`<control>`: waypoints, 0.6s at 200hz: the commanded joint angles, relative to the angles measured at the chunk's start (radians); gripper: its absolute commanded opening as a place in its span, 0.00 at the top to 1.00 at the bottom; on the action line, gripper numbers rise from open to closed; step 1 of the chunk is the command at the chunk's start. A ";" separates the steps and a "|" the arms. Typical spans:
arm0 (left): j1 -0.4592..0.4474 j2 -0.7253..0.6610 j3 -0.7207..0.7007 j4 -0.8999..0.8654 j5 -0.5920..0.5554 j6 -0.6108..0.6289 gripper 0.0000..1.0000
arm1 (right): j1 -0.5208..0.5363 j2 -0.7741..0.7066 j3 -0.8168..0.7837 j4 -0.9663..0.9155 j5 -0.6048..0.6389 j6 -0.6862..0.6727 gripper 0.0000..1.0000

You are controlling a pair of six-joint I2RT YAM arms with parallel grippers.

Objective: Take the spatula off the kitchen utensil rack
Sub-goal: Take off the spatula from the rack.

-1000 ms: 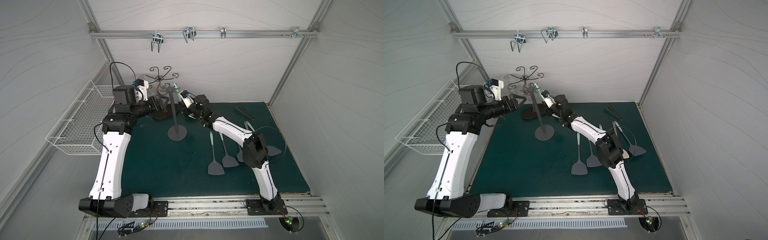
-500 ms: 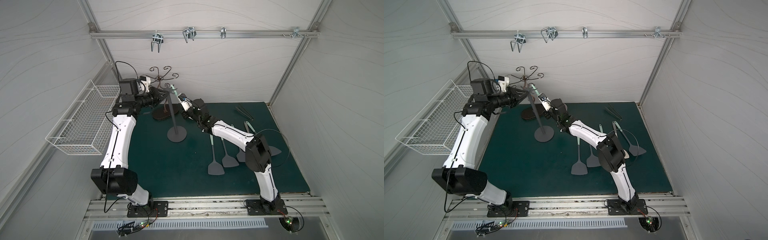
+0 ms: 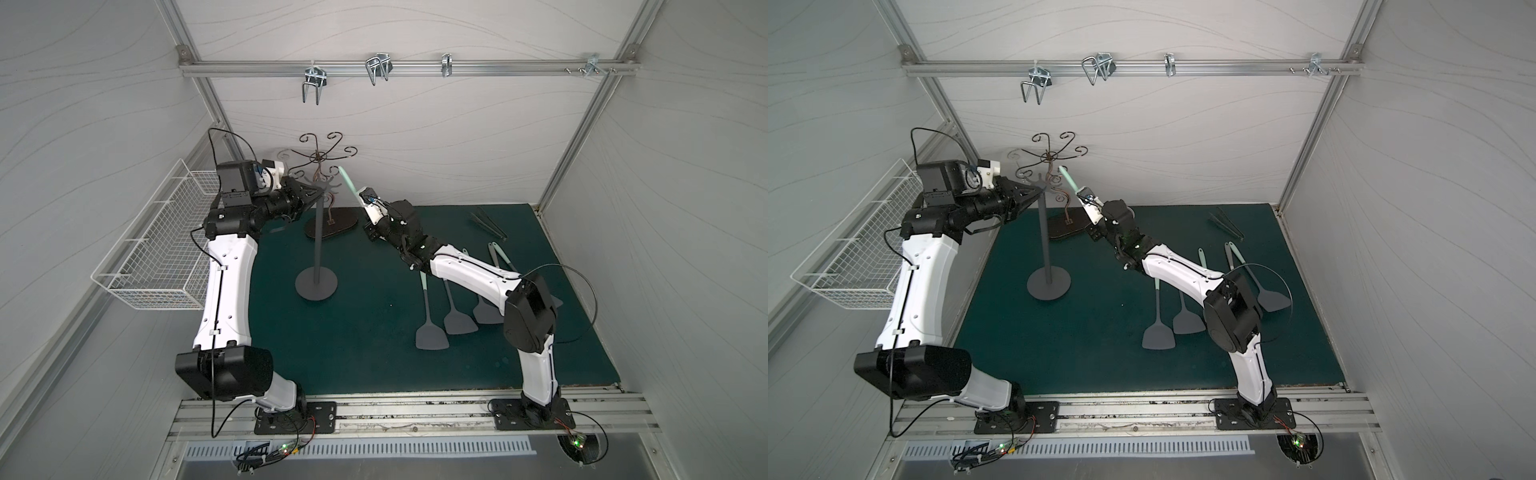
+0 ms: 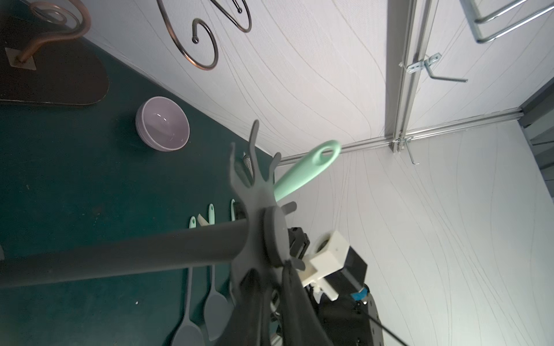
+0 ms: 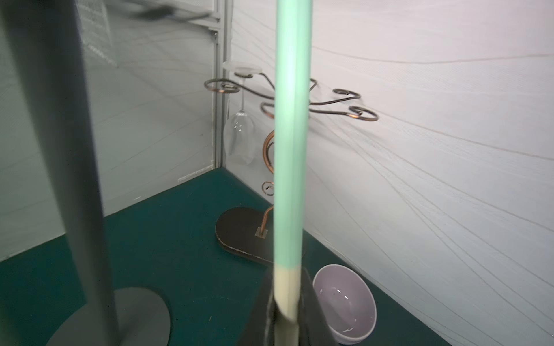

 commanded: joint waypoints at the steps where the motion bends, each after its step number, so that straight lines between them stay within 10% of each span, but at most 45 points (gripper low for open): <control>1: 0.004 -0.021 -0.078 0.221 0.156 -0.055 1.00 | -0.082 -0.074 0.023 0.017 -0.108 0.237 1.00; 27: 0.006 -0.057 -0.181 0.438 0.200 -0.171 1.00 | -0.113 -0.118 -0.067 0.072 -0.130 0.294 1.00; 93: 0.061 -0.166 -0.273 0.324 0.097 -0.086 1.00 | -0.112 -0.268 -0.245 0.058 -0.115 0.216 1.00; 120: 0.094 -0.197 -0.309 0.291 0.070 -0.075 0.75 | -0.112 -0.311 -0.273 0.024 -0.135 0.223 1.00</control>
